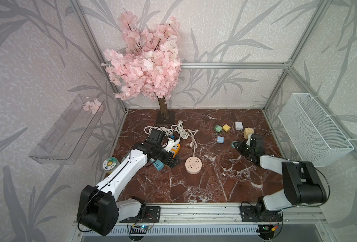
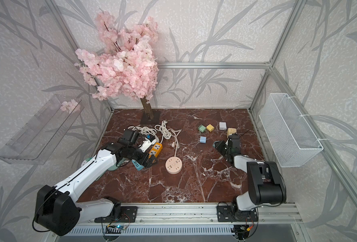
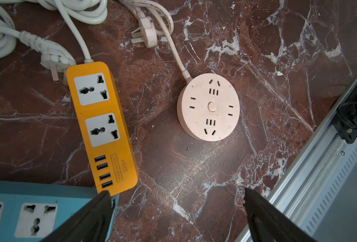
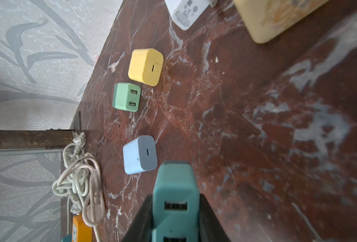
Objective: Pull the plug off the socket
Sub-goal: Place the plug at the center of the board.
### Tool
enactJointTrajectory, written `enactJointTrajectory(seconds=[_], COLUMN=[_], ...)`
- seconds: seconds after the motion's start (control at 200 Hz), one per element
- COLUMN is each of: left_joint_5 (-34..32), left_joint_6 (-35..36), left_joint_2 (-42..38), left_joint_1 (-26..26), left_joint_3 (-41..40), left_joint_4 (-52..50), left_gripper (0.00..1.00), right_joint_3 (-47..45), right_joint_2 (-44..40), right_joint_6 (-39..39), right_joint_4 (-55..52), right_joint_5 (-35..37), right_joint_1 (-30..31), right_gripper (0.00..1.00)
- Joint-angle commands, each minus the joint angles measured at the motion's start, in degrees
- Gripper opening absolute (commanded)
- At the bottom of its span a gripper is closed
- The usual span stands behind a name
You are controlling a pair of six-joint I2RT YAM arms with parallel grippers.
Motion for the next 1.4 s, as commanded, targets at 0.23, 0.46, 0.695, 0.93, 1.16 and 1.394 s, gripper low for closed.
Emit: enactJointTrajectory(seconds=[0.23,0.46,0.695,0.93,1.16,1.394], left_joint_5=[-0.25,-2.10,-3.63,-5.39,-12.31,-14.57], left_joint_6=[0.07,-0.80,-1.50,-2.05,-3.23,-5.67], left_joint_2=[-0.60,-0.83,-1.02,-1.56,-1.51,-1.06], left_joint_1=[-0.16,-0.16,-0.14,-0.14,0.48,7.28], left_joint_3=[-0.71,-0.54,-0.54,-0.19,1.14,-0.19], left_joint_4=[1.39,2.22,3.09,3.40,3.41,6.56], left_gripper=[1.00,1.00,1.00,1.00,1.00,1.00], right_joint_3=[8.61,13.69,11.25,4.17,5.45,7.02], right_joint_2=[12.76,15.16,13.68,-0.30,-17.16,-30.43], right_joint_6=[4.68,-0.11,-0.72,-2.98,-17.10,-30.42], right_joint_4=[12.30,5.12,5.33,-0.05,-20.77,-36.94], right_joint_5=[1.03,3.05,2.12,4.57,7.38,19.98], right_joint_1=[-0.25,-0.13,-0.18,-0.02,5.97,19.88], right_gripper=[0.04,0.35,0.99,0.99,0.99,0.99])
